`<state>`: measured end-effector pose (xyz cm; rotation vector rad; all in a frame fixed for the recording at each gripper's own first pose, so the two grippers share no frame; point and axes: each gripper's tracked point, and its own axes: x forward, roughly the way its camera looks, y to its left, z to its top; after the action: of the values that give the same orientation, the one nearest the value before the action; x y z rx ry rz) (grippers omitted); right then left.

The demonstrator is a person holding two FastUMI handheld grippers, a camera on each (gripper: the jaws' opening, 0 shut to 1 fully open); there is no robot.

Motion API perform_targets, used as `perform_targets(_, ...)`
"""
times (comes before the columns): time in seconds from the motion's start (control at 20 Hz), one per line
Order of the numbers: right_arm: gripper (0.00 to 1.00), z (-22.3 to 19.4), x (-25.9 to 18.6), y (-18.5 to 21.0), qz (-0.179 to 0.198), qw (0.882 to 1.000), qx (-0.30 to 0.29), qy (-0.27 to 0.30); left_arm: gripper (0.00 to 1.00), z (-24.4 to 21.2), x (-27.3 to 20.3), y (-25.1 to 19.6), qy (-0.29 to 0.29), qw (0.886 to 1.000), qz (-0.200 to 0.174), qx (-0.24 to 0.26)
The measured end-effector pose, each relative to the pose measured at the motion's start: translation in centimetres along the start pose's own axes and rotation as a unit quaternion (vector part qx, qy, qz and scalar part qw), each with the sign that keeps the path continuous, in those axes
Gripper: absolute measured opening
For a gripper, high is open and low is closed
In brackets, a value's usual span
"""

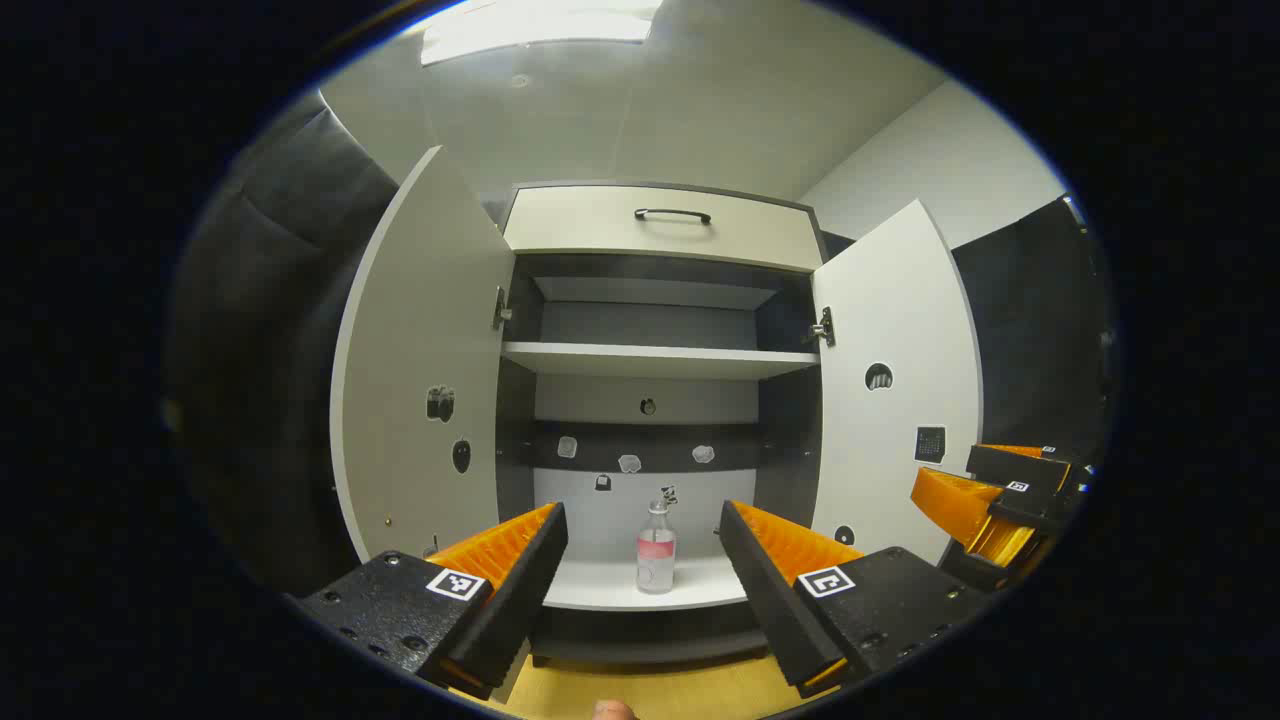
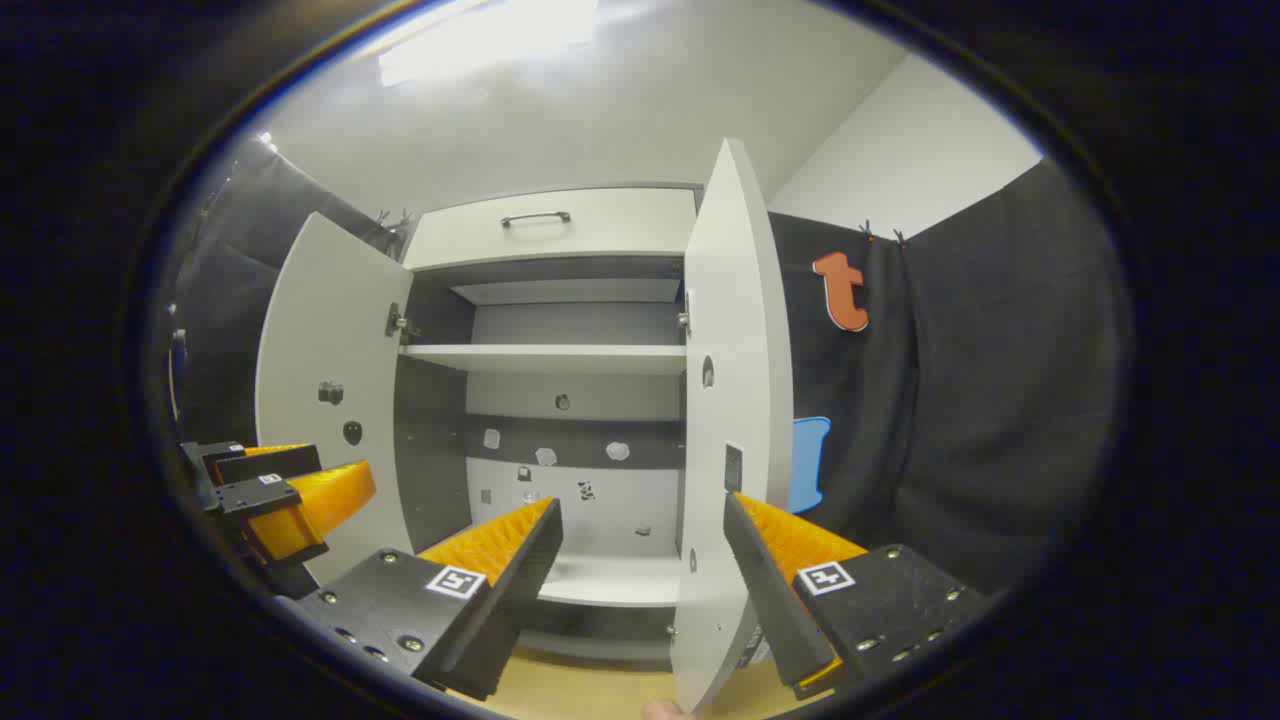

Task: Grasp the bottle in the cabinet with the left hand and place it on the coaster, then close the right door with the right hand and the left door with the left hand.

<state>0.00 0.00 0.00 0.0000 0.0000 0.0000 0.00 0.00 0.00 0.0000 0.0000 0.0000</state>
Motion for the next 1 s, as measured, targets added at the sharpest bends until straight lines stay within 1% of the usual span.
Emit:
perform_targets(0.75, 0.98, 0.3, -0.2, -0.8, -0.004, 1.000, 0.010, -0.006, 0.98, -0.7, 0.9, -0.6, 0.011, 1.000, -0.010, -0.002)
perform_targets(0.85, 0.98, 0.7, -0.6, -1.1, -0.006, 1.000, 0.014, -0.009, 0.98, -1.4, 1.7, -0.7, 0.018, 1.000, -0.014, -0.002)
perform_targets(1.0, 0.98, 1.5, -1.5, -2.2, -0.015, 1.000, 0.016, -0.013, 0.98, -3.6, 4.7, -1.4, 0.036, 0.999, -0.027, -0.004)
